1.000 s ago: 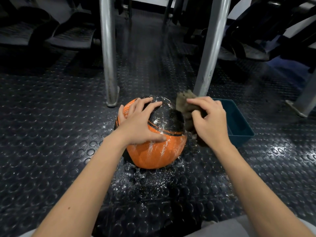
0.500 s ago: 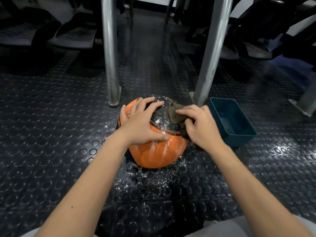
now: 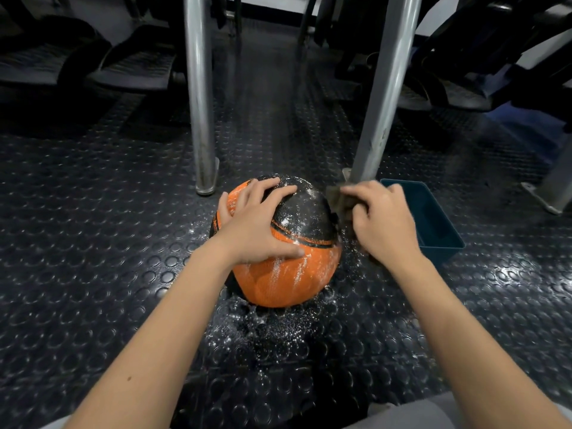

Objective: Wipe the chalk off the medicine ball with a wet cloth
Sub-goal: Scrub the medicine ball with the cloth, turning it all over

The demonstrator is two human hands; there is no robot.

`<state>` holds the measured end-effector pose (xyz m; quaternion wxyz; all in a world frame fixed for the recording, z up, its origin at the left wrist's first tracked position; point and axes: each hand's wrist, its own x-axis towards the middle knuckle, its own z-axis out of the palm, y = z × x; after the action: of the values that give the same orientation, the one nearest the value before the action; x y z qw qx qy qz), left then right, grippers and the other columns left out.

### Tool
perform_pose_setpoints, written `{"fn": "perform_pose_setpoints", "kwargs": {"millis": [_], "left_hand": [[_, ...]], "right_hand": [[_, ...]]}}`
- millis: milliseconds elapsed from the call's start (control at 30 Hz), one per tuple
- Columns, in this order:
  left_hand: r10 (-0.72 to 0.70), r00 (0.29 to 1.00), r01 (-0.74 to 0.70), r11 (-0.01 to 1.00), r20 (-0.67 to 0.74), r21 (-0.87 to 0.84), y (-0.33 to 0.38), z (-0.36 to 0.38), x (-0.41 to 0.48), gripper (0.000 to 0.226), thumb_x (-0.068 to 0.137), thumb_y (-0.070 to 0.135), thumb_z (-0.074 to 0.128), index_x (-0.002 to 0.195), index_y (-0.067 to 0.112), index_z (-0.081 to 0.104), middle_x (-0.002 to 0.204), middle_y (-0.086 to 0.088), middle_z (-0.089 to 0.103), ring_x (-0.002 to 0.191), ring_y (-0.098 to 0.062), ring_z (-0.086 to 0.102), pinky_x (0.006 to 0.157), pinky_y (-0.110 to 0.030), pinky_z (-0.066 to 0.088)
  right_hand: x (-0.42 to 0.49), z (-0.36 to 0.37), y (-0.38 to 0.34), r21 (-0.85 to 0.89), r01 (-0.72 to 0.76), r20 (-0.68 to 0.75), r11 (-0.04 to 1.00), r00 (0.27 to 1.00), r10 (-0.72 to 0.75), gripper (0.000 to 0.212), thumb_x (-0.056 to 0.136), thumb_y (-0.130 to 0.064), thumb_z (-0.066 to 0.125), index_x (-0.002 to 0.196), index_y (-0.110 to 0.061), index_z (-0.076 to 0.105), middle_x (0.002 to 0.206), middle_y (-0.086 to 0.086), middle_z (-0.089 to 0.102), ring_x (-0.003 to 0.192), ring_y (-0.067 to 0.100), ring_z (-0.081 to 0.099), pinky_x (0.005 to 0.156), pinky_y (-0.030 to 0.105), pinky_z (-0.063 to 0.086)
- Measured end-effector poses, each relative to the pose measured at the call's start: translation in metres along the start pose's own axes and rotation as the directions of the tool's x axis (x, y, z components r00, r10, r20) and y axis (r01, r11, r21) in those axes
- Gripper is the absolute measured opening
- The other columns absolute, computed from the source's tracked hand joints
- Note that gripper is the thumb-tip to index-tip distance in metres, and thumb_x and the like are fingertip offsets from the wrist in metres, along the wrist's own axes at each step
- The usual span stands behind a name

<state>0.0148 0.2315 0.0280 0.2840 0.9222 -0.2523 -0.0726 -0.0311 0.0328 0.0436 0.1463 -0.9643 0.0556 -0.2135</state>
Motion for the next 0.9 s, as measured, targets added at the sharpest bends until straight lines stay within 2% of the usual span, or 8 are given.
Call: {"fn": "perform_pose_setpoints", "kwargs": {"millis": [100, 167, 300, 400, 500, 667, 767, 900], "left_hand": [[-0.003, 1.0, 0.003, 1.0, -0.002, 0.008, 0.001, 0.0, 0.0, 0.098, 0.064, 0.057, 0.076, 0.144, 0.047, 0.02, 0.154, 0.017, 0.007, 0.144, -0.009, -0.004, 0.111, -0.051, -0.016], [-0.004, 1.0, 0.004, 1.0, -0.006, 0.011, 0.001, 0.0, 0.0, 0.098, 0.064, 0.057, 0.076, 0.144, 0.047, 0.02, 0.154, 0.017, 0.007, 0.144, -0.009, -0.004, 0.112, -0.051, -0.016], [0.004, 1.0, -0.004, 1.0, -0.006, 0.007, 0.0, 0.001, 0.0, 0.099, 0.064, 0.058, 0.076, 0.144, 0.047, 0.019, 0.154, 0.016, 0.006, 0.144, -0.009, -0.005, 0.112, -0.052, -0.016], [0.003, 1.0, -0.003, 1.0, -0.003, 0.014, 0.0, 0.001, 0.001, 0.1, 0.064, 0.058, 0.076, 0.144, 0.047, 0.019, 0.154, 0.016, 0.006, 0.144, -0.01, -0.005, 0.112, -0.052, -0.016], [-0.002, 1.0, 0.002, 1.0, -0.012, 0.019, 0.0, 0.002, 0.001, 0.1, 0.063, 0.059, 0.076, 0.145, 0.045, 0.019, 0.155, 0.016, 0.006, 0.144, -0.009, -0.006, 0.113, -0.052, -0.015], [0.006, 1.0, -0.006, 1.0, 0.004, 0.005, -0.002, 0.0, 0.001, 0.098, 0.065, 0.058, 0.075, 0.144, 0.048, 0.018, 0.155, 0.016, 0.005, 0.144, -0.01, -0.006, 0.113, -0.051, -0.014], [-0.001, 1.0, 0.002, 1.0, -0.001, 0.013, -0.002, 0.0, 0.001, 0.099, 0.064, 0.059, 0.076, 0.144, 0.048, 0.018, 0.155, 0.016, 0.006, 0.144, -0.009, -0.005, 0.112, -0.051, -0.015], [-0.004, 1.0, 0.004, 1.0, -0.007, 0.022, -0.002, 0.0, 0.001, 0.099, 0.063, 0.061, 0.075, 0.144, 0.049, 0.018, 0.155, 0.016, 0.005, 0.144, -0.01, -0.005, 0.112, -0.052, -0.015]], "right_hand": [[0.003, -0.002, -0.014, 0.246, 0.192, -0.126, 0.95, 0.978, -0.165, 0.042, 0.083, -0.001, 0.043, 0.112, -0.019, 0.067, 0.112, -0.012, 0.061, 0.096, 0.019, 0.046, 0.079, 0.012, 0.029], [-0.001, 0.01, -0.015, 0.287, 0.182, 0.004, 0.94, 0.982, -0.191, 0.044, 0.083, -0.001, 0.042, 0.114, -0.021, 0.066, 0.115, -0.011, 0.06, 0.099, 0.02, 0.047, 0.089, 0.014, 0.033], [-0.001, 0.01, 0.006, -0.097, -0.043, 0.136, 0.994, 0.989, 0.056, 0.043, 0.091, -0.006, 0.041, 0.125, -0.024, 0.059, 0.127, -0.006, 0.056, 0.106, 0.023, 0.038, 0.083, 0.032, 0.04], [0.006, -0.003, -0.002, 0.156, 0.045, -0.068, 0.987, 0.997, -0.035, 0.042, 0.086, -0.002, 0.043, 0.116, -0.021, 0.065, 0.116, -0.008, 0.062, 0.1, 0.024, 0.045, 0.079, 0.017, 0.031], [0.001, 0.006, -0.016, 0.379, 0.165, 0.011, 0.911, 0.983, -0.182, 0.045, 0.078, -0.001, 0.042, 0.108, -0.02, 0.069, 0.107, -0.014, 0.06, 0.101, 0.018, 0.051, 0.09, 0.01, 0.029], [-0.003, 0.011, 0.006, -0.018, -0.029, 0.056, 0.999, 0.998, 0.03, 0.043, 0.087, 0.001, 0.042, 0.113, -0.02, 0.068, 0.115, -0.004, 0.057, 0.101, 0.023, 0.037, 0.089, 0.028, 0.036], [0.002, -0.011, -0.001, 0.294, 0.061, -0.046, 0.954, 0.998, -0.049, 0.046, 0.08, 0.007, 0.044, 0.103, -0.022, 0.072, 0.105, -0.008, 0.061, 0.101, 0.022, 0.048, 0.089, 0.019, 0.032], [-0.009, 0.001, -0.011, 0.411, 0.108, 0.175, 0.905, 0.965, -0.195, 0.054, 0.076, 0.011, 0.044, 0.096, -0.033, 0.069, 0.099, -0.014, 0.057, 0.101, 0.018, 0.048, 0.093, 0.015, 0.033]]}}
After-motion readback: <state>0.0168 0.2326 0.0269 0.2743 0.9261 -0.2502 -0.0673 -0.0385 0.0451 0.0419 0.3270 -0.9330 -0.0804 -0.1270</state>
